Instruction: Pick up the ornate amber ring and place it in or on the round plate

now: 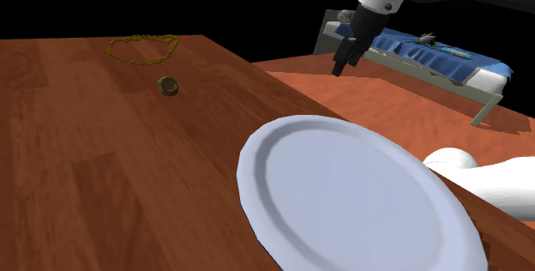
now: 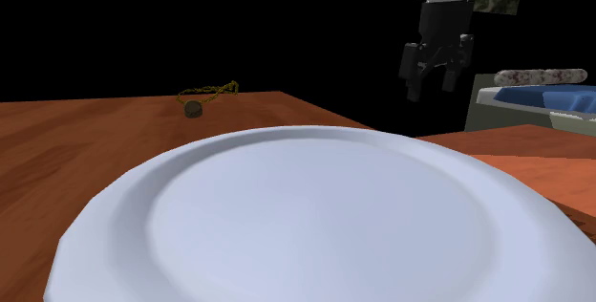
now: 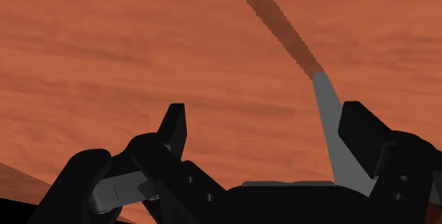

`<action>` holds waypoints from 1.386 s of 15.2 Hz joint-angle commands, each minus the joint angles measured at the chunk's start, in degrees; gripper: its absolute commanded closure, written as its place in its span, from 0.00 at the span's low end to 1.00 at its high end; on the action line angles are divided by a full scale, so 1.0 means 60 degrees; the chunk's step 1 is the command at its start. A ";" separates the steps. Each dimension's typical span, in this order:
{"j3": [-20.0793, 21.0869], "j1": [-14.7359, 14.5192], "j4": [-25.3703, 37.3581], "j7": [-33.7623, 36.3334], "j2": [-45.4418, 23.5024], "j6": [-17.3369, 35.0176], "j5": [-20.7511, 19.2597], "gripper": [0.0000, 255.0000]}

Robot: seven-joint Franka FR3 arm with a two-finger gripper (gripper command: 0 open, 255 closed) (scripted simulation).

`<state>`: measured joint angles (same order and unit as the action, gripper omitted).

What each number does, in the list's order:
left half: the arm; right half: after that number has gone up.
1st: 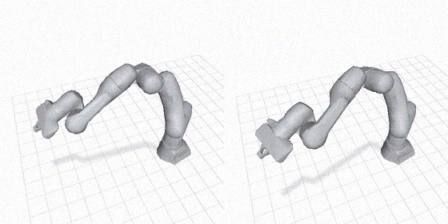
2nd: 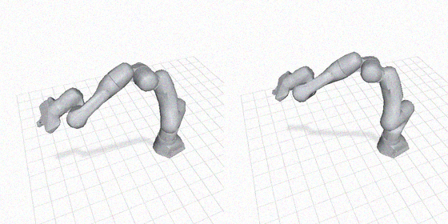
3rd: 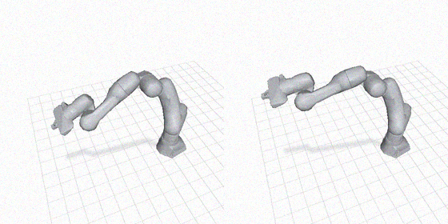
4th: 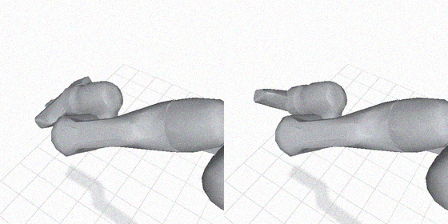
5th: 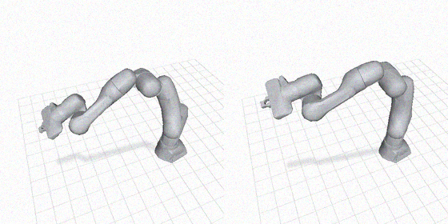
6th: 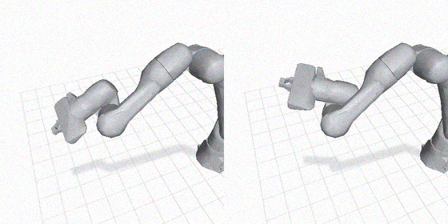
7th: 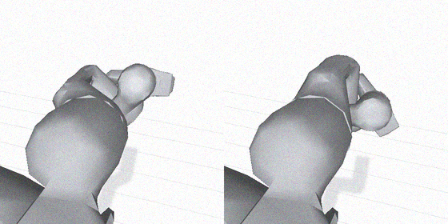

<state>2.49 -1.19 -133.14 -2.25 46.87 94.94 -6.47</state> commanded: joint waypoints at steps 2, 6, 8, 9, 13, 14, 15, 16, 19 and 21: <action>0.0207 -0.0049 -0.0009 0.0290 -0.0021 0.0048 0.0158 0.00; 0.1045 -0.0219 0.0077 0.1445 -0.0229 0.0281 0.0761 0.00; 0.1472 -0.0279 0.0193 0.2018 -0.0406 0.0419 0.1036 0.00; 0.1684 -0.0304 0.0269 0.2304 -0.0513 0.0492 0.1163 0.00; 0.2545 -0.0348 0.0695 0.3447 -0.1048 0.0801 0.1591 0.00; 0.2763 -0.0344 0.0832 0.3733 -0.1208 0.0880 0.1674 0.00; 0.2981 -0.0336 0.0981 0.4022 -0.1378 0.0959 0.1745 0.00; 0.3203 -0.0318 0.1142 0.4309 -0.1558 0.1038 0.1806 0.00; 0.3877 -0.0230 0.1699 0.5188 -0.2157 0.1263 0.1907 0.00; 0.4345 -0.0134 0.2131 0.5786 -0.2605 0.1400 0.1902 0.00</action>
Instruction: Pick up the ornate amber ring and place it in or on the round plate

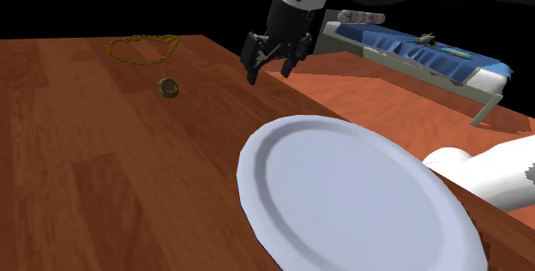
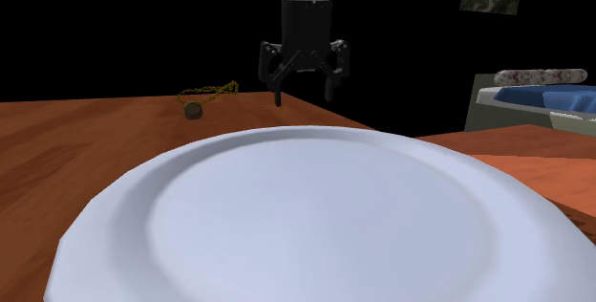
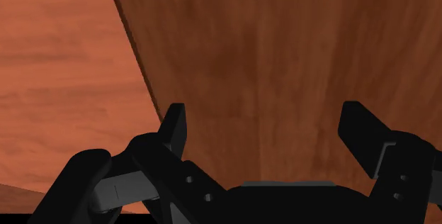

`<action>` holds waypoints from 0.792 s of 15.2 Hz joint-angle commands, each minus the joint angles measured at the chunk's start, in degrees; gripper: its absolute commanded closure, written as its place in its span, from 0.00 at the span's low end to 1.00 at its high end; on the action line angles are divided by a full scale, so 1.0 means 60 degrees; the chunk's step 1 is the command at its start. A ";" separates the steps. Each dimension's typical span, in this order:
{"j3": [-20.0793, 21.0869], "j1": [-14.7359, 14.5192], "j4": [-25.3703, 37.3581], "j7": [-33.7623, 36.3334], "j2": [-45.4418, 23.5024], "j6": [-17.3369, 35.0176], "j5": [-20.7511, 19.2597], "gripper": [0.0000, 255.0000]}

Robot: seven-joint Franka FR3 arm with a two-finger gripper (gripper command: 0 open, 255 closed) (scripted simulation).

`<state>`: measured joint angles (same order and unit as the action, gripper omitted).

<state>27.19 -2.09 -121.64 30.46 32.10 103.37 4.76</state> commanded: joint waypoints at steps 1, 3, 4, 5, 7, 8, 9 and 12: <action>0.0466 0.0071 0.0450 0.0641 -0.0384 0.0057 0.0000 0.00; 0.0966 0.0208 0.0958 0.1268 -0.0897 0.0166 -0.0113 0.00; 0.1225 0.0285 0.1232 0.1592 -0.1173 0.0211 -0.0203 0.00; 0.1493 0.0366 0.1520 0.1925 -0.1464 0.0249 -0.0317 0.00; 0.2056 0.0539 0.2140 0.2623 -0.2096 0.0297 -0.0630 0.00; 0.2354 0.0627 0.2473 0.2992 -0.2443 0.0304 -0.0837 0.00; 0.2661 0.0708 0.2824 0.3377 -0.2817 0.0296 -0.1086 0.00; 0.3640 0.0865 0.3996 0.4655 -0.4140 0.0146 -0.2134 0.00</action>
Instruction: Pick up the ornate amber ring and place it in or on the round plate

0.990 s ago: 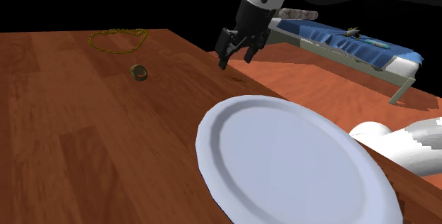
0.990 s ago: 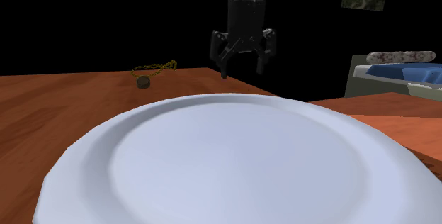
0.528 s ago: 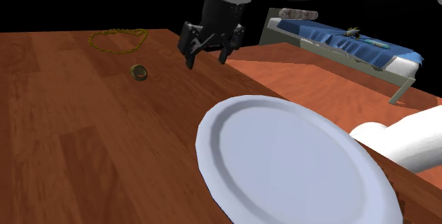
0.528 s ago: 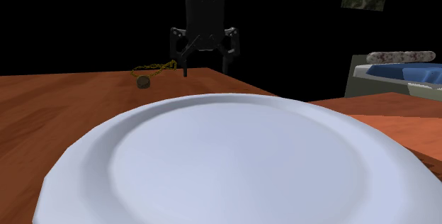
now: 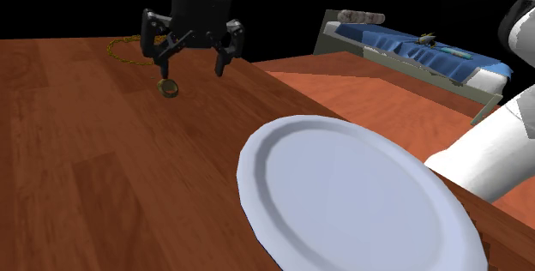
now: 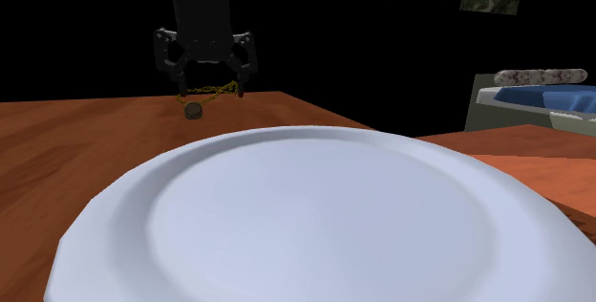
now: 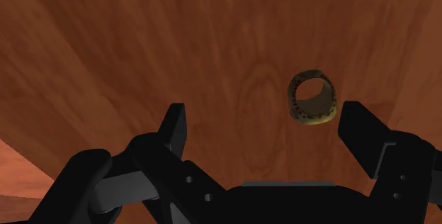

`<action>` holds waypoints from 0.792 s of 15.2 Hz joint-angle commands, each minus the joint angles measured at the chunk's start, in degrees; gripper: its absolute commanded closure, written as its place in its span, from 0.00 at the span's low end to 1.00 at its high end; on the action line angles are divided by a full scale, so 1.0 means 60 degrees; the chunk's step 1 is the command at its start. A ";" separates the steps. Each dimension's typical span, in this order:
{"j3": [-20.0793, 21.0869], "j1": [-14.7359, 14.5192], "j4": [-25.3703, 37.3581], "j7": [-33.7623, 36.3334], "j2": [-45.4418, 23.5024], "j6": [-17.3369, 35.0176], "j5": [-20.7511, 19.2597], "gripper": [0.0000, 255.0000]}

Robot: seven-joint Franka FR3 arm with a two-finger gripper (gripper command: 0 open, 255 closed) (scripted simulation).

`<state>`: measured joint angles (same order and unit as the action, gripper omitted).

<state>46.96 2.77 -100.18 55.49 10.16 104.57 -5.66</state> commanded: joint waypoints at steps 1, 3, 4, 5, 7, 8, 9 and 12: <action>0.0670 0.0035 0.0859 0.0956 -0.1011 -0.0163 -0.0872 0.00; 0.0898 -0.0100 0.1203 0.1447 -0.1586 -0.0189 -0.1414 0.00; 0.0865 -0.0112 0.1087 0.1457 -0.1597 -0.0065 -0.1426 0.00; 0.0848 -0.0109 0.0974 0.1469 -0.1610 0.0057 -0.1441 0.00; 0.0829 -0.0094 0.0757 0.1500 -0.1647 0.0297 -0.1481 0.00; 0.0822 -0.0086 0.0653 0.1518 -0.1671 0.0415 -0.1506 0.00; 0.0816 -0.0079 0.0551 0.1538 -0.1697 0.0532 -0.1535 0.00; 0.0812 -0.0075 0.0494 0.1550 -0.1714 0.0599 -0.1552 0.00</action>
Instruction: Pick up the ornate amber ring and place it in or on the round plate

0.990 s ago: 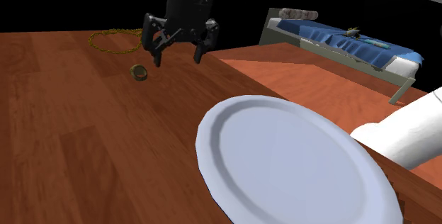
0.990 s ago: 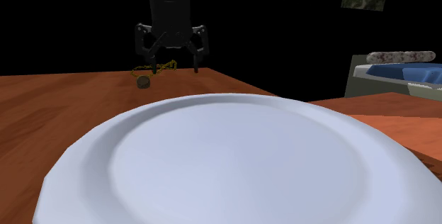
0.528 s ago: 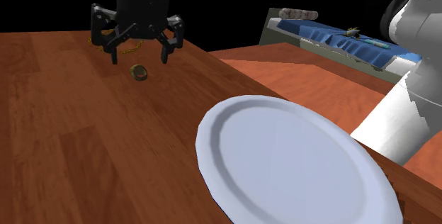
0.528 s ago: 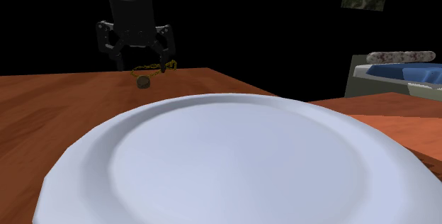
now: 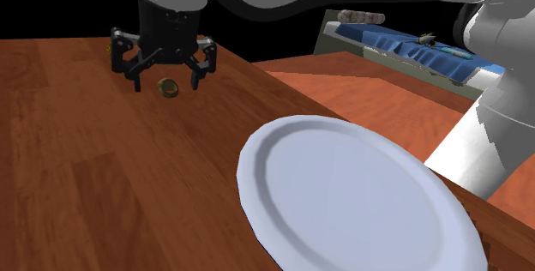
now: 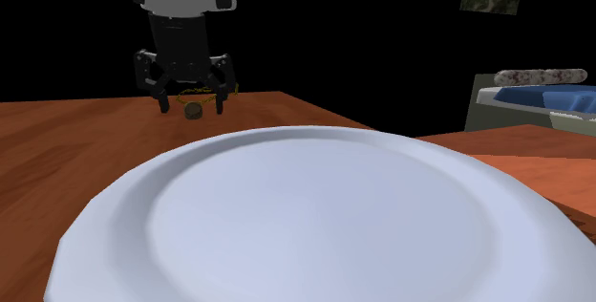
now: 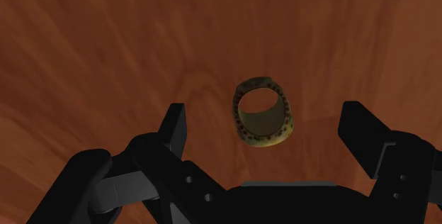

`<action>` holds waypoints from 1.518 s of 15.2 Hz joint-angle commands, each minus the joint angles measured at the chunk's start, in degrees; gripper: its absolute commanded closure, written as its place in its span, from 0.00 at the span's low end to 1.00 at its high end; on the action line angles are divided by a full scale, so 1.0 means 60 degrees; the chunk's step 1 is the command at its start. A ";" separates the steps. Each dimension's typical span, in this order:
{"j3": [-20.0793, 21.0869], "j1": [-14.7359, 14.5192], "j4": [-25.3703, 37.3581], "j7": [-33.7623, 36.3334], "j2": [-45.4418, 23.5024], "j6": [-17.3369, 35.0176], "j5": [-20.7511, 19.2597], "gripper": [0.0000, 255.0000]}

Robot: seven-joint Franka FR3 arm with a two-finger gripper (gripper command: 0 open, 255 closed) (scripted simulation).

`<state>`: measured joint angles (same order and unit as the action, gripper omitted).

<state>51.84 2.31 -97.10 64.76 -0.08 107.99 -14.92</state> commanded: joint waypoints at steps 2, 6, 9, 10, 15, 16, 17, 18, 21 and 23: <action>-0.0002 0.0002 -0.0020 0.0004 -0.0008 0.0028 -0.0009 0.00; -0.0002 0.0002 -0.0021 0.0004 -0.0007 0.0027 -0.0007 0.00; -0.0003 0.0003 -0.0028 0.0003 -0.0005 0.0034 -0.0006 1.00; 0.0002 -0.0002 -0.0021 0.0013 -0.0016 0.0031 -0.0016 1.00; 0.0050 -0.0048 0.0032 0.0116 -0.0093 0.0000 -0.0098 1.00; -0.0004 0.0000 -0.0020 0.0004 -0.0008 0.0028 -0.0009 1.00; 0.0004 -0.0010 0.0125 -0.0013 -0.0031 -0.0103 -0.0019 1.00; 0.0013 -0.0020 0.0274 -0.0026 -0.0059 -0.0237 -0.0036 1.00; 0.0048 -0.0060 0.0742 -0.0056 -0.0166 -0.0645 -0.0106 1.00; 0.0076 -0.0097 0.1071 -0.0065 -0.0258 -0.0925 -0.0174 1.00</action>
<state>52.26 1.79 -91.59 64.49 -1.40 103.25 -15.83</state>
